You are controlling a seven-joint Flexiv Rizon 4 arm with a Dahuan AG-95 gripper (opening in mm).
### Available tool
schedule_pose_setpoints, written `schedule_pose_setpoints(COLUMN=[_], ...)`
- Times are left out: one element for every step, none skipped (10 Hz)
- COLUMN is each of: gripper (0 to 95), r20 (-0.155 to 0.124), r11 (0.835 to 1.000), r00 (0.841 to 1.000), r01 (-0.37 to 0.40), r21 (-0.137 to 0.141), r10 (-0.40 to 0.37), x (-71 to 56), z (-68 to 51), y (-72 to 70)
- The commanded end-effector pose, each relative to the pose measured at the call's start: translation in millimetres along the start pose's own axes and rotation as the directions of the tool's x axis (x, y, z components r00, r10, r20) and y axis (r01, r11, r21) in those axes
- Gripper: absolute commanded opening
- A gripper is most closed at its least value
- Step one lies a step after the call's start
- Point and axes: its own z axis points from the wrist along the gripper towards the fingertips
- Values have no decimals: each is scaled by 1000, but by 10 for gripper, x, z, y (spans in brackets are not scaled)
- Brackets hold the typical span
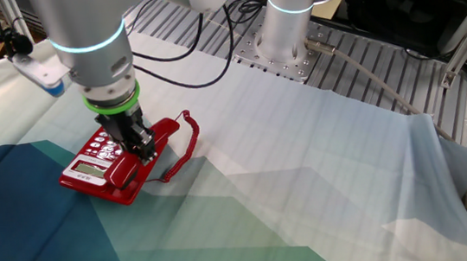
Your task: Place the handset of the telephone on the corresponding phone cradle
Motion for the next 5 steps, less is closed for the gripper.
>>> schedule_pose_setpoints(gripper=[0, 0, 0, 0, 0], r20=[1, 1, 10, 18, 23], r11=[1000, 999, 996, 992, 987], r00=[1000, 999, 996, 991, 987], r01=[22, 41, 85, 129, 162], r21=[-10, -9, 1, 11, 14], r10=[-22, -41, -85, -129, -162], x=[26, 27, 26, 25, 26], z=[-9, -9, -10, -11, -14], y=[-12, -12, -13, -13, -15])
